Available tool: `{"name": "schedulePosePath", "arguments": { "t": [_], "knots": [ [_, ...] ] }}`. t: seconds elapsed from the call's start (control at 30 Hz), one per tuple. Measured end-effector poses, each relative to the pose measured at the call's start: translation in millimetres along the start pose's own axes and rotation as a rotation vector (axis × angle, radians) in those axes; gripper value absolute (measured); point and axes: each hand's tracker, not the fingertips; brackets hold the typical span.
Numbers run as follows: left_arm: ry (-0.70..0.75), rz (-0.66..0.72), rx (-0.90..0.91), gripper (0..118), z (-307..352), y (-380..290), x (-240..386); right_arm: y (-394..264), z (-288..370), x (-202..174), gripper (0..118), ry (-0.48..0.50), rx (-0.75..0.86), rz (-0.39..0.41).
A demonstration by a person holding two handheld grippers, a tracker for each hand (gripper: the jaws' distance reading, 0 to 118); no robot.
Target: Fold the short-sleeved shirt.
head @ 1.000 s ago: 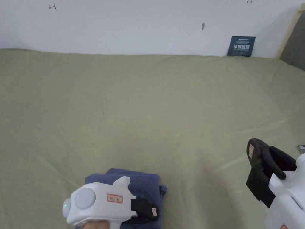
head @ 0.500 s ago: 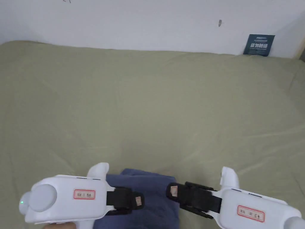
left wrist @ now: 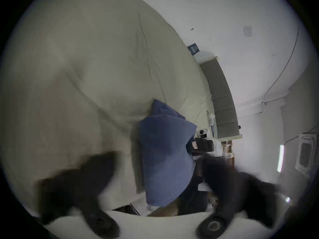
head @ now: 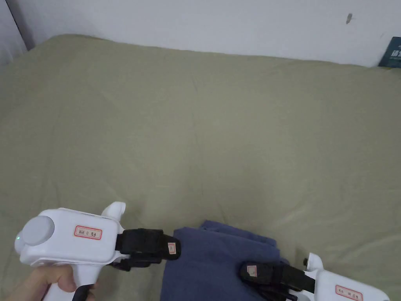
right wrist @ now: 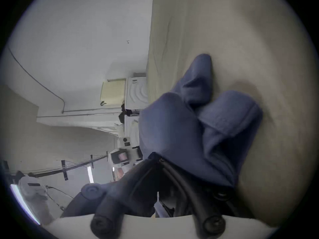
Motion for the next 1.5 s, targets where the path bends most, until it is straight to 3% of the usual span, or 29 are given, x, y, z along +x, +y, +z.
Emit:
{"name": "schedulePosePath", "arguments": {
  "t": [0.1,0.23,0.27,0.33,0.37,0.4,0.47,0.57,0.7,0.8,0.87,0.9,0.97,1.03,1.13,1.27,1.4,1.5],
  "knots": [
    [-0.122,0.08,-0.043,114,-10.4,0.9,-12.8,0.4,-0.4,0.7,2,0.006,-0.008,-0.008],
    [-0.259,0.071,-0.031,112,-39.6,-5.4,2.6,0.4,-1.9,0.9,2,0.011,-0.007,-0.015],
    [-0.275,0.131,-0.056,106,-51.0,-8.4,5.6,1.2,-1.9,1.4,2,0.009,-0.009,-0.02],
    [-0.236,0.097,-0.057,83,-68.0,-14.2,15.4,0.8,-2.5,0.5,2,0.008,-0.009,-0.018],
    [-0.164,0.037,-0.028,59,-73.8,-5.8,-10.0,0.2,-2.7,0.0,2,0.004,-0.008,-0.019],
    [-0.141,0.026,-0.023,45,-74.0,-2.7,-15.6,0.6,-2.1,-0.6,2,0.003,-0.004,-0.018],
    [-0.225,0.115,-0.031,43,-69.1,2.9,-25.7,0.4,-2.4,-3.0,2,-0.011,0.003,-0.015],
    [-0.16,0.034,-0.041,40,-62.3,-4.0,-7.8,1.1,-4.7,-8.8,2,-0.037,-0.002,-0.002],
    [-0.152,0.036,-0.048,39,-54.8,4.3,-5.4,-3.8,-1.5,-27.8,2,-0.084,0.018,0.05],
    [-0.138,0.018,-0.06,39,-34.8,11.7,-7.5,-13.8,9.4,-60.2,2,-0.175,0.052,0.173],
    [-0.104,0.001,-0.044,39,-7.8,21.4,-13.9,-26.9,20.9,-91.3,2,-0.254,0.114,0.311],
    [-0.072,-0.006,-0.014,39,16.9,30.5,-23.6,-37.4,28.4,-113.0,2,-0.342,0.172,0.424],
    [-0.008,-0.013,0.021,39,53.7,44.0,-37.3,-54.2,39.7,-144.0,2,-0.422,0.231,0.599],
    [0.063,0.005,0.066,39,103.2,61.7,-59.9,-84.1,48.8,-181.1,2,-0.622,0.405,0.849],
    [0.149,0.027,0.134,39,160.6,82.9,-87.1,-115.8,59.3,-216.8,2,-0.792,0.644,1.073],
    [0.171,0.037,0.124,39,209.5,110.3,-115.7,-130.1,69.2,-247.0,2,-0.833,0.837,1.149],
    [0.228,0.041,0.097,39,223.7,123.9,-115.1,-125.6,68.9,-261.0,2,-0.864,0.849,1.212],
    [0.266,0.001,0.075,39,219.9,136.1,-111.6,-120.0,64.1,-261.3,2,-0.854,0.827,1.211]
  ]
}}
